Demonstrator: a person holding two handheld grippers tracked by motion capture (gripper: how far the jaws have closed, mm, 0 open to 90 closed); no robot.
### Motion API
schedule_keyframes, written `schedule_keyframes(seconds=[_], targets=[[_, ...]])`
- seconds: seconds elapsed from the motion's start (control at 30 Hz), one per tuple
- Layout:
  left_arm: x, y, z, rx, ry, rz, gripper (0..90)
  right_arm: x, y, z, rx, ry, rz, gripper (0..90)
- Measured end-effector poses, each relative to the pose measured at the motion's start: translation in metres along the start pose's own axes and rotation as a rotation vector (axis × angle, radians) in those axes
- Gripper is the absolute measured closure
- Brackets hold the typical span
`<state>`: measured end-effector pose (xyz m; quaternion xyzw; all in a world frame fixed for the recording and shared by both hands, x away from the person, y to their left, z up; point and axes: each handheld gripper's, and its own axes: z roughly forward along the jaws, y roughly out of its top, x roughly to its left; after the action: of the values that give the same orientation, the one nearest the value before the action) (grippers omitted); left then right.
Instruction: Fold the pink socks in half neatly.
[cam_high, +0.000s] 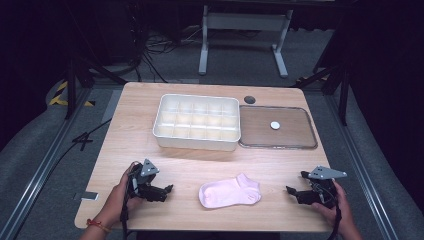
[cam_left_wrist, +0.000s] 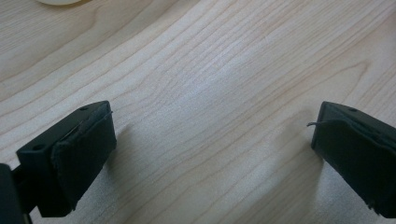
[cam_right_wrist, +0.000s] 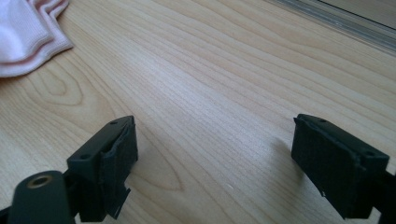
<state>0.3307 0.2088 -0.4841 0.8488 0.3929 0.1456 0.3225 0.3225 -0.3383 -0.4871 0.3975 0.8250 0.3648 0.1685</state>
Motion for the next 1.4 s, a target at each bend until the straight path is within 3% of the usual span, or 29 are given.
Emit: schedule_keyframes(seconds=[0.23, 0.53, 0.7, 0.87, 1.07, 1.23, 1.33, 1.4], targets=[[0.001, -0.001, -0.001, 0.004, -0.015, 0.009, 0.1, 0.0, 0.0, 0.0, 0.002, -0.003, -0.001, 14.6], [-0.001, -0.006, -0.005, 0.0, -0.051, 0.06, 0.3, -0.004, 0.004, 0.003, 0.007, 0.006, -0.015, 14.2], [0.001, -0.005, -0.004, 0.001, -0.075, 0.075, 0.2, -0.008, 0.009, 0.001, 0.057, 0.029, -0.028, 18.2], [0.001, -0.004, -0.004, 0.002, -0.076, 0.077, 0.2, -0.01, 0.017, -0.009, -0.056, 0.056, 0.002, 28.3], [0.0, -0.004, -0.003, 0.001, -0.078, 0.08, 0.3, 0.005, 0.039, -0.015, -0.117, 0.109, -0.053, 33.8], [-0.001, -0.003, -0.003, 0.005, -0.073, 0.075, 0.4, 0.022, 0.055, -0.011, -0.124, 0.135, -0.104, 37.1], [-0.002, -0.003, -0.003, 0.003, -0.07, 0.083, 0.4, 0.04, 0.07, -0.002, -0.132, 0.185, -0.155, 48.3], [-0.002, -0.003, -0.003, 0.002, -0.071, 0.083, 0.4, 0.045, 0.073, 0.001, -0.13, 0.193, -0.171, 50.9]])
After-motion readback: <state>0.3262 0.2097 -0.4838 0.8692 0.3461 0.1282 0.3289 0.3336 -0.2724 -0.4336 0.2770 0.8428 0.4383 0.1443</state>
